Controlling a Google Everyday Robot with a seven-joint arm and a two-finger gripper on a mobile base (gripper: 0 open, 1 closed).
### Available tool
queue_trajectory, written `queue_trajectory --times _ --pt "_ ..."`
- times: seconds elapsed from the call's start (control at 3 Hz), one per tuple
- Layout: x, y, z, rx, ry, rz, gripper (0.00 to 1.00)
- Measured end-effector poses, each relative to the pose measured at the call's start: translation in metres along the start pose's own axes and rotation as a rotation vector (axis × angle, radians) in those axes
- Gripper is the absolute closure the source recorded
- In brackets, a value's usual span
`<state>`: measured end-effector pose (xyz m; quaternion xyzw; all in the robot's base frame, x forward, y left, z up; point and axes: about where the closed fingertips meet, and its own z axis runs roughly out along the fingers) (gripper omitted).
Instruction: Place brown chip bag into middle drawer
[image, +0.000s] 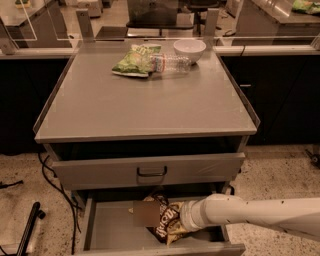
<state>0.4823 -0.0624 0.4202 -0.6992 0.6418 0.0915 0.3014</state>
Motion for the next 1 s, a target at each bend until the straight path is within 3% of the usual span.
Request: queue_trajectory --times 0.33,0.67,1.0 --pt "0.002 -0.003 -0.001 -0.009 0.010 0.010 0.00" --pt "0.012 -0.027 -0.018 0.031 0.032 0.021 0.00" --pt "0.012 -0.027 -0.018 0.031 0.032 0.021 0.00"
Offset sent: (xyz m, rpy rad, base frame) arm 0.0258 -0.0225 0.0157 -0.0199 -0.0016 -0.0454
